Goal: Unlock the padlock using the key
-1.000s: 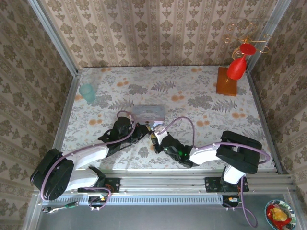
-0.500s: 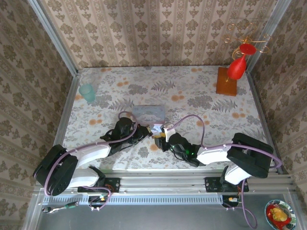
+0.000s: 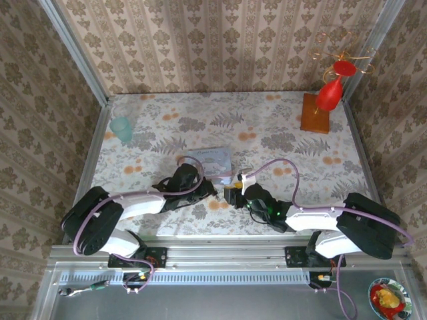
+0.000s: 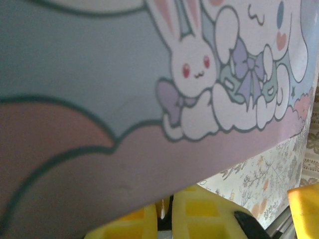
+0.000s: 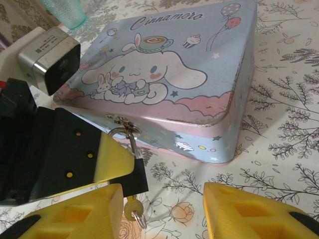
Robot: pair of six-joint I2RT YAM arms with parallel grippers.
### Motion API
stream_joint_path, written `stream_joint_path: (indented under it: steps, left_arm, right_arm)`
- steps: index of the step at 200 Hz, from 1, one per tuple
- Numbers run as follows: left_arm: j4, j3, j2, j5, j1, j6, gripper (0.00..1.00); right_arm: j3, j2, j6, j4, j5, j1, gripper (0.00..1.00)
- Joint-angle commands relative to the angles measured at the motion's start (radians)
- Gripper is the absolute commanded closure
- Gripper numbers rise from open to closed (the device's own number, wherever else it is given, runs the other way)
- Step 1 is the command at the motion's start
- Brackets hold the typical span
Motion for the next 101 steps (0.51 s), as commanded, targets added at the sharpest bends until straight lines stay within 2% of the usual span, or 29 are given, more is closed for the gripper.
stream_joint_path:
  steps: [1,23,49,81,101]
  left_arm:
    - [0.0,0.036,-0.006,-0.019,-0.006,0.038,0.81]
    - [-0.048,0.033,-0.043,-0.044,-0.005,0.062,0.62]
    - [-0.139,0.025,-0.113,-0.085,-0.002,0.097,0.5]
    - [-0.262,0.016,-0.235,-0.136,0.026,0.181,0.43]
    - [-0.338,0.02,-0.325,-0.159,0.073,0.264,0.4]
  right_arm:
    - [-0.006,-0.023,0.04,-0.029,-0.007,-0.009,0.52]
    - [-0.011,-0.023,0.074,-0.021,-0.038,-0.026,0.52]
    - [-0.008,-0.016,0.114,-0.03,-0.061,-0.046,0.52]
    - [0.003,0.007,0.128,-0.017,-0.093,-0.054,0.52]
    - [0.023,0.035,0.124,-0.017,-0.12,-0.056,0.52]
